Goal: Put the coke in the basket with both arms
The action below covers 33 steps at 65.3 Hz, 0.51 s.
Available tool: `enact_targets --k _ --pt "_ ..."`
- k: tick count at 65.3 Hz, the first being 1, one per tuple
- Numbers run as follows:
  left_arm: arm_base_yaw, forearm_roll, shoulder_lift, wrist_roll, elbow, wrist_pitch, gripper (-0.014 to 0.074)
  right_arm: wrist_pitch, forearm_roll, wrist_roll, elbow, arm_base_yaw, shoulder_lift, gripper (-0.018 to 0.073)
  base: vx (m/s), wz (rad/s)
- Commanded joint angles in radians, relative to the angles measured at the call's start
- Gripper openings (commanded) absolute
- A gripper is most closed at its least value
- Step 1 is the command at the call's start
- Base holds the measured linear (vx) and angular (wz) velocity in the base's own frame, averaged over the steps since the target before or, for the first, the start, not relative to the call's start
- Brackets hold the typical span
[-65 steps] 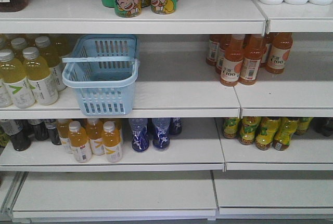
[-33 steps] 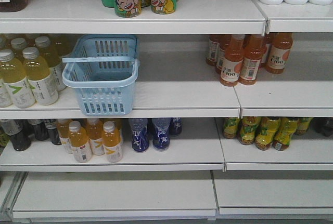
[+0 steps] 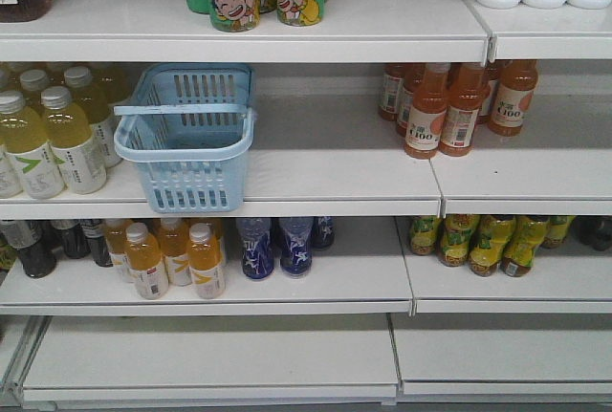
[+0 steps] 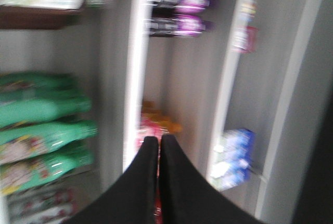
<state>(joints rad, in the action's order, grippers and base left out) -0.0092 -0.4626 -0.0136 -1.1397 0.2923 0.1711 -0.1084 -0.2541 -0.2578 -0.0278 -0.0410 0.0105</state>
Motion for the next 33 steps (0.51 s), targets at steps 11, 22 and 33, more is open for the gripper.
enact_targets --k 11,22,33 --pt "0.0 0.411 0.206 -0.059 0.188 0.134 -0.0006 0.068 -0.004 0.005 -0.008 -0.007 0.013 -0.0005 0.0 0.0" --pt "0.0 0.623 0.445 -0.272 0.186 0.318 -0.0006 0.067 -0.004 0.005 -0.008 -0.007 0.013 -0.0005 0.0 0.0" --pt "0.0 0.913 0.697 -0.528 0.186 0.603 0.0013 0.067 -0.004 0.005 -0.008 -0.007 0.013 -0.0005 0.0 0.0"
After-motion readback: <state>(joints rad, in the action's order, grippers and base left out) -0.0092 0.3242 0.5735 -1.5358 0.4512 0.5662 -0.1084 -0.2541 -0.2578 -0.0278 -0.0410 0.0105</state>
